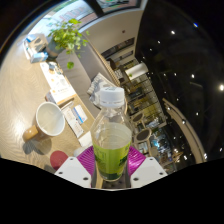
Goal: Pour water
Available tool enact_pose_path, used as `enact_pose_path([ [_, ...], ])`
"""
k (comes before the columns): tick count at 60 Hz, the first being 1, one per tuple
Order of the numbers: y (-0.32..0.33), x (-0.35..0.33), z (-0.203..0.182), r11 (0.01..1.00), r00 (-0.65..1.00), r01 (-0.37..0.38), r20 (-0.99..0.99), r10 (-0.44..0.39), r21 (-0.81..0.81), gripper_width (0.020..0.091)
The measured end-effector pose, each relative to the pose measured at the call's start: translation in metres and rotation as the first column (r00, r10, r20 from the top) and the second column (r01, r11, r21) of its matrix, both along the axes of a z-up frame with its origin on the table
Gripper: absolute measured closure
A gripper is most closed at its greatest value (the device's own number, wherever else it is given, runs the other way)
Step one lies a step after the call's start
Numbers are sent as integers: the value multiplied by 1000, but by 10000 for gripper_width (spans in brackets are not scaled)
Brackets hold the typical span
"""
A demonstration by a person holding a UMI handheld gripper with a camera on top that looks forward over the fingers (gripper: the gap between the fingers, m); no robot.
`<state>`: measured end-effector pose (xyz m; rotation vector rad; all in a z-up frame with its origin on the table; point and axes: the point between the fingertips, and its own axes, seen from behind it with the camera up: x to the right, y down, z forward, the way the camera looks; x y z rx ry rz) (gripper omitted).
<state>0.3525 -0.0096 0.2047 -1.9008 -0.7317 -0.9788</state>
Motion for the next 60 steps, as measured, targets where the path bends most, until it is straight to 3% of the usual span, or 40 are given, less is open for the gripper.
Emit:
enact_pose_path([
  [9, -15, -12, -19, 1000, 865, 26, -501, -19, 7, 716],
  [16, -14, -14, -47, 1000, 707, 30, -707, -19, 3, 714],
  [45, 0, -21, -143, 998, 522, -52, -853, -9, -42, 712],
  [60, -1, -21, -144, 998, 509, -60, -860, 34, 4, 604],
])
